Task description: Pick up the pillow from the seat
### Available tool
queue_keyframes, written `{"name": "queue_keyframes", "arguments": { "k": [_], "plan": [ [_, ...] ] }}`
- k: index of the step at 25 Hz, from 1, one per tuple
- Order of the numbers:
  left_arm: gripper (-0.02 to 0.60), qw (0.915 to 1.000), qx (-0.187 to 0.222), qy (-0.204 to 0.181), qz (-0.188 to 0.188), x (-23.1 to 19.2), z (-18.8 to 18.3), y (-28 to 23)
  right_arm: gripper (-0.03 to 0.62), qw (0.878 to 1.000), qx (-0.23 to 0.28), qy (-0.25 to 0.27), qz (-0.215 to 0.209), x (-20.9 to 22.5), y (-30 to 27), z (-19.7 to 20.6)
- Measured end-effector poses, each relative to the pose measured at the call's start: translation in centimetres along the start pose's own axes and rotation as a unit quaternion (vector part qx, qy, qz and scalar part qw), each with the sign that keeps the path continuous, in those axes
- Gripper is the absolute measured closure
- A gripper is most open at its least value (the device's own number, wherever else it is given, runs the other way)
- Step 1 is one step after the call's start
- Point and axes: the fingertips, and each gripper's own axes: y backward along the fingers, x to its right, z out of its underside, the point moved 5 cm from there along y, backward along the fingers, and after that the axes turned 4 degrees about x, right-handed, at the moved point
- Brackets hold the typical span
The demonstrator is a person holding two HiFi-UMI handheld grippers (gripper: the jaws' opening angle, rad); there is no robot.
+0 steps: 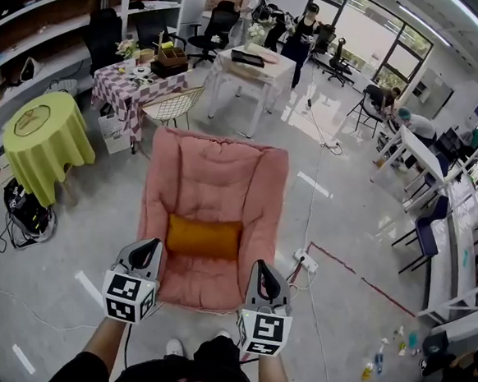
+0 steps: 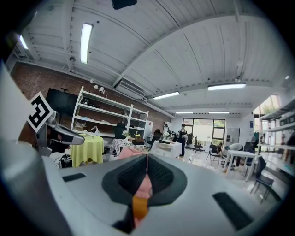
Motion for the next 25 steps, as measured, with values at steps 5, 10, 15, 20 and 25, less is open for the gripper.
{"name": "queue_keyframes", "arguments": {
  "k": [5,10,15,20,25],
  "plan": [
    [0.572,0.9999,-0.004,-0.002,-0.011,1.1,0.1,-0.9,0.574,1.000,-0.001,-0.005,-0.004,1.7,0.0,0.8],
    [0.572,0.9997,-0.012,-0.006,-0.022,2.9,0.0,-3.0,0.574,1.000,-0.004,-0.010,-0.017,4.6,-1.4,2.0],
    [0.572,0.9989,-0.013,-0.007,-0.044,4.2,-0.9,-5.4,0.574,0.999,-0.004,-0.016,-0.038,7.5,-3.4,2.5],
    [0.572,0.9979,-0.018,-0.011,-0.062,6.4,-0.8,-7.8,0.572,0.998,-0.004,-0.022,-0.056,10.9,-4.9,3.9],
    [0.572,0.9962,-0.028,-0.014,-0.081,8.0,-0.6,-9.6,0.572,0.998,-0.002,-0.034,-0.062,14.3,-6.0,5.2]
  ]
}}
